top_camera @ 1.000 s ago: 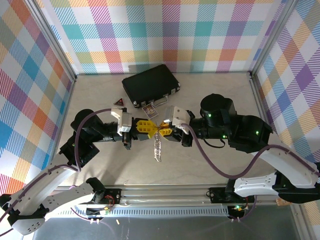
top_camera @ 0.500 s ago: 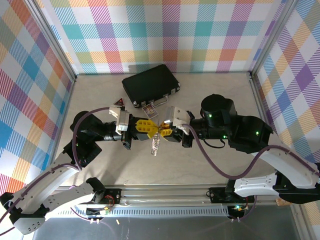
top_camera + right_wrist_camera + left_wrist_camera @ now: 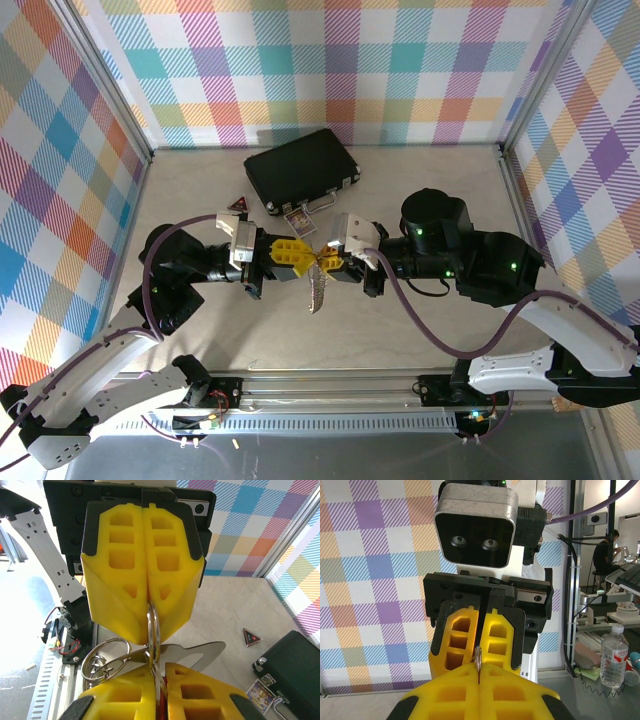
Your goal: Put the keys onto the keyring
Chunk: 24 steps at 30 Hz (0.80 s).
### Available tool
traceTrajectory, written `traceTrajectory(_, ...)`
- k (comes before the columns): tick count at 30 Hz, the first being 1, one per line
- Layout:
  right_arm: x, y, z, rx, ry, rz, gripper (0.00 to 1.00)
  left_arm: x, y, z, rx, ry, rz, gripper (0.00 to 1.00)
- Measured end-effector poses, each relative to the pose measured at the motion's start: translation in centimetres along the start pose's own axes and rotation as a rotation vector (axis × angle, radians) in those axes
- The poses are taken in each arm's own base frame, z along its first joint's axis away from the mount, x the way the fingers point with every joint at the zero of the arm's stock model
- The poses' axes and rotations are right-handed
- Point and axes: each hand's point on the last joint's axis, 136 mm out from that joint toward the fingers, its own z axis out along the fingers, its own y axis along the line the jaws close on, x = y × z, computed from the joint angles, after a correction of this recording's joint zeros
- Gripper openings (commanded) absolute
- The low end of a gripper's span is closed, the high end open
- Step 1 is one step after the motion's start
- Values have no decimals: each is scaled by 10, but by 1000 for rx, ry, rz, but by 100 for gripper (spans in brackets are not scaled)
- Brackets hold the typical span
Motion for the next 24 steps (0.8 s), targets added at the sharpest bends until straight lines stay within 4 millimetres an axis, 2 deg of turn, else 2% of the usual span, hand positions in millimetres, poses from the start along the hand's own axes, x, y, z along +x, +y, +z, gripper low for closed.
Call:
traceTrajectory(12, 3, 0, 2, -3, 11, 12, 8, -2, -1, 0, 5, -17, -4, 0)
traceTrajectory(21, 5, 1, 3, -6, 22, 30, 30, -4, -2, 0, 9, -28, 4, 0)
traceTrajectory(24, 4, 1, 2, -5, 18, 34, 32, -5, -2, 0, 9, -28, 4, 0)
